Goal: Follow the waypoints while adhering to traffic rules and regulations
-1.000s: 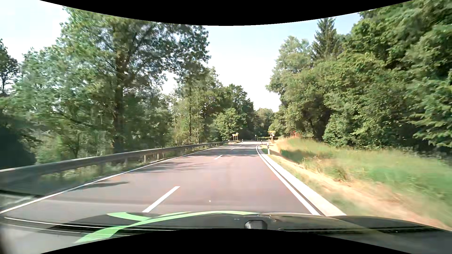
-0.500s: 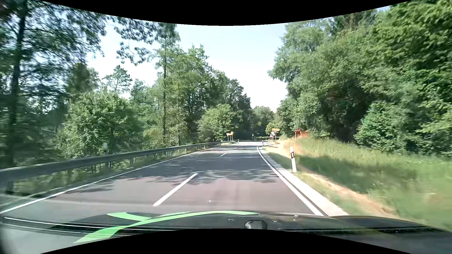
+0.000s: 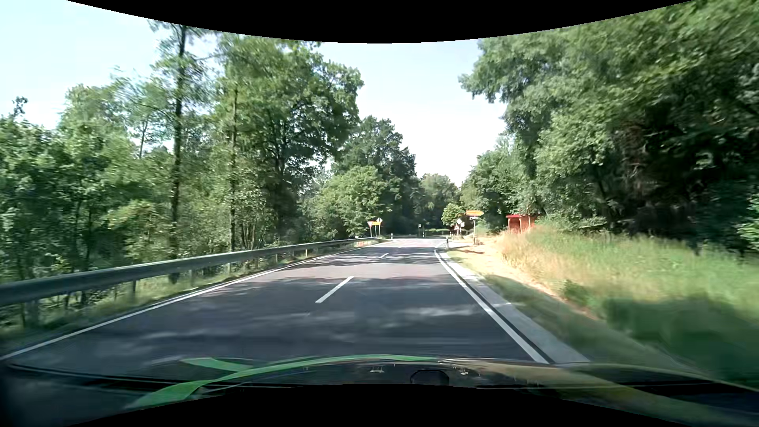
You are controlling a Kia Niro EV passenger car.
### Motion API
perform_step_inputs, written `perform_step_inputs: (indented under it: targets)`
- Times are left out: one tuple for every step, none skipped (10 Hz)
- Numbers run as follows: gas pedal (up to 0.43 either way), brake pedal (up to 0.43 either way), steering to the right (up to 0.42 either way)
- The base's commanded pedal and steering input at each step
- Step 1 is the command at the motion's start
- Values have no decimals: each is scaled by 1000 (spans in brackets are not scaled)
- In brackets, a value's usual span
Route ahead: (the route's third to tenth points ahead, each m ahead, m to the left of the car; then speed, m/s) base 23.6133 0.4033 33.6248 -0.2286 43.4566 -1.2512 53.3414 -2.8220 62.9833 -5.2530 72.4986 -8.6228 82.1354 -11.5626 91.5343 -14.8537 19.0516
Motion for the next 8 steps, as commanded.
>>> perform_step_inputs:
  targets:
    - [150, 0, 13]
    - [138, 0, 13]
    - [118, 0, 14]
    - [118, 0, 15]
    - [110, 0, 15]
    - [79, 0, 15]
    - [47, 0, 15]
    - [8, 0, 15]
